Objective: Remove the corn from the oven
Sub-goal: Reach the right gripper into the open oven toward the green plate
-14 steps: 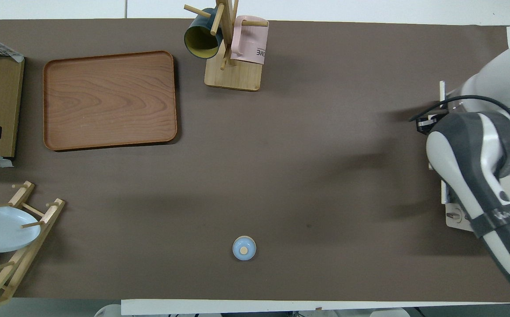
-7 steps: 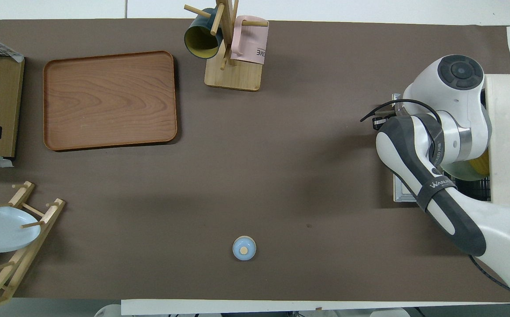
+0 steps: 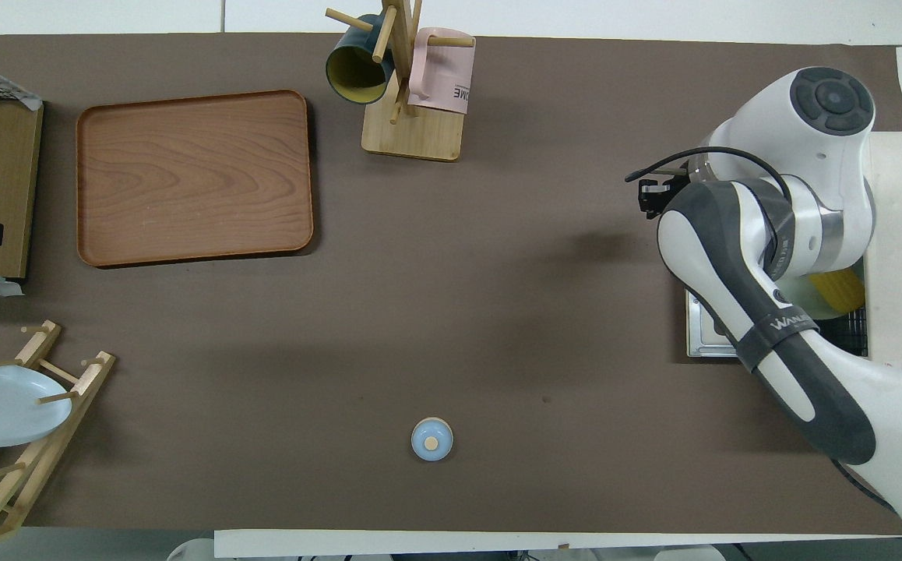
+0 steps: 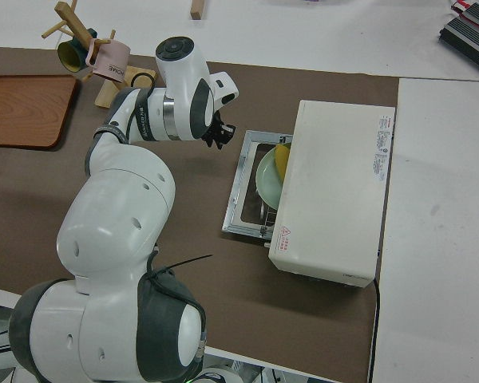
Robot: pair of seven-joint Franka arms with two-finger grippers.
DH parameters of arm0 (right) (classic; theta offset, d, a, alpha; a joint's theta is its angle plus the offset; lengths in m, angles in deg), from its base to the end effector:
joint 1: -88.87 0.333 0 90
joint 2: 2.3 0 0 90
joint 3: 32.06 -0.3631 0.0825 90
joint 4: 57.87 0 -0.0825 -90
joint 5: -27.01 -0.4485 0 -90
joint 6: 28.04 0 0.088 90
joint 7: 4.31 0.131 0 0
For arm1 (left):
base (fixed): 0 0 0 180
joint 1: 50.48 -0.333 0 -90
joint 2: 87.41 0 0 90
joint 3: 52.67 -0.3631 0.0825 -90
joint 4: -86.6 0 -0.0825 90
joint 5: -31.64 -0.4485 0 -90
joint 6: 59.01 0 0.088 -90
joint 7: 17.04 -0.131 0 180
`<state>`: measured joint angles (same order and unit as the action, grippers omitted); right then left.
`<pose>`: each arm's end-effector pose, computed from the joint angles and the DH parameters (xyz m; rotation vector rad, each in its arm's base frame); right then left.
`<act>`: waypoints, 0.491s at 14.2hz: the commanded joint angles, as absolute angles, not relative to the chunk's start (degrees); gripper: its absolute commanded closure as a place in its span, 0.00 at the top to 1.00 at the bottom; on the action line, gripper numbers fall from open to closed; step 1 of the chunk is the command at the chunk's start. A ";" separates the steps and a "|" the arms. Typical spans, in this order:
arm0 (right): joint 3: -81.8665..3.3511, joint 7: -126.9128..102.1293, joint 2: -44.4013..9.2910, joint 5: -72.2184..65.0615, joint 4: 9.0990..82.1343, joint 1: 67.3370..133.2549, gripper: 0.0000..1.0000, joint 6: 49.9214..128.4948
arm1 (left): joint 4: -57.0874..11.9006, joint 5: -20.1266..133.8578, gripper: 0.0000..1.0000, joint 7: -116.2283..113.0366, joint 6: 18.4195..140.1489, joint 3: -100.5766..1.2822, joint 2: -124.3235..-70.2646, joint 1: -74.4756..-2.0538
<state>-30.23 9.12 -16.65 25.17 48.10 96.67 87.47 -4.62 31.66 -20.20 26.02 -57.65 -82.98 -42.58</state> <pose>0.6714 0.0738 0.3713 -3.1245 0.2263 0.1348 0.5808 -0.0275 0.6751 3.1297 -0.1668 -0.0486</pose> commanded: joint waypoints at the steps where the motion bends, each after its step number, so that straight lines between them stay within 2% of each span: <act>1: -30.04 8.88 -13.39 25.16 48.65 91.79 0.55 81.32 | -5.33 31.55 1.00 -20.47 25.36 -57.77 -82.05 -42.57; 3: -30.12 9.05 -12.76 26.83 49.35 90.72 0.54 78.93 | -5.24 31.55 1.00 -20.47 25.36 -57.77 -82.05 -42.57; 7: -30.21 6.70 -11.97 29.82 51.54 88.27 0.53 79.71 | -5.24 31.55 1.00 -20.47 25.36 -57.77 -82.05 -42.57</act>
<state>-29.69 8.80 -13.33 28.73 49.18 90.09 78.80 -4.62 31.66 -20.20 26.01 -57.65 -82.98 -42.58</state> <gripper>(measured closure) 0.454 0.000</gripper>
